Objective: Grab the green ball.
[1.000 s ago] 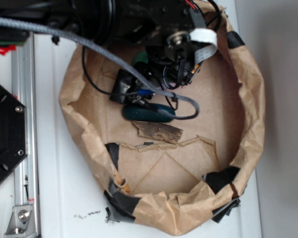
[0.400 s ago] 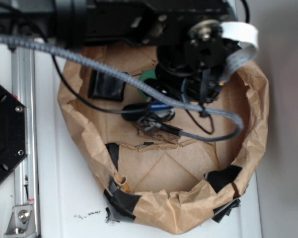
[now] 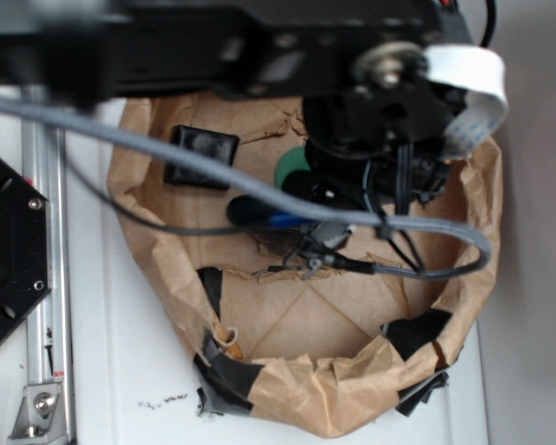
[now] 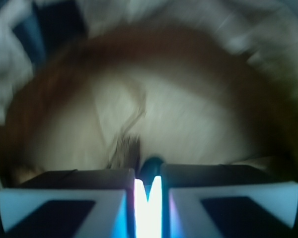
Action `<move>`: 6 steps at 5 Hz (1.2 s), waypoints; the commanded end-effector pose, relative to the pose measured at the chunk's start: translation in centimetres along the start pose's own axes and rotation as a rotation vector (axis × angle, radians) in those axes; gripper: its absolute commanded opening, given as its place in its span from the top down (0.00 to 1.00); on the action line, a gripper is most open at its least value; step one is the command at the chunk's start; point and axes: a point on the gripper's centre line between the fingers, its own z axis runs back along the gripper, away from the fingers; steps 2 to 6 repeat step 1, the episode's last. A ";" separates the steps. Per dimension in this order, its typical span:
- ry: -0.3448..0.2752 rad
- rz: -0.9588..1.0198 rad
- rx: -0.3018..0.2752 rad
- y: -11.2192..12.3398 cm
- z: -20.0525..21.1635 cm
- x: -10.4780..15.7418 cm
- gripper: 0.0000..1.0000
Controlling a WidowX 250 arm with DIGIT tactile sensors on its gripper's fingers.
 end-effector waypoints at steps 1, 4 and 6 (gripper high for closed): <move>-0.144 0.204 0.054 -2.0 2.5 -0.7 1.00; -0.144 0.204 0.054 -2.0 2.5 -0.7 1.00; -0.144 0.204 0.054 -2.0 2.5 -0.7 1.00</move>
